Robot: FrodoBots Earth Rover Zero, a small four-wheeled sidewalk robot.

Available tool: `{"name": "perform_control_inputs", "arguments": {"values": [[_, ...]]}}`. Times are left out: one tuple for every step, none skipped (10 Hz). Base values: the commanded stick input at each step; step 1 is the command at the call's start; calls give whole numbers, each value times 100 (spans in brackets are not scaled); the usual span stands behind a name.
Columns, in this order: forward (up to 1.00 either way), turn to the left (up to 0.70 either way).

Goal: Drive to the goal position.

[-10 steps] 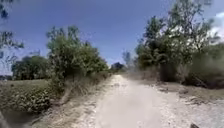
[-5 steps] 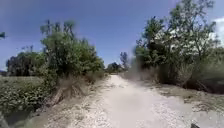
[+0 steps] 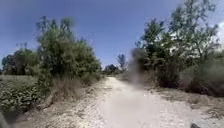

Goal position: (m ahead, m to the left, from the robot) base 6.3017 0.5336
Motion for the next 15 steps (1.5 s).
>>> {"name": "perform_control_inputs", "arguments": {"values": [[45, -26], [45, -3], [45, 2], [45, 2], [45, 2], [45, 2], [45, 2], [45, 2], [45, 2], [45, 2], [45, 2], [45, 2], [45, 2], [45, 2], [45, 2]]}}
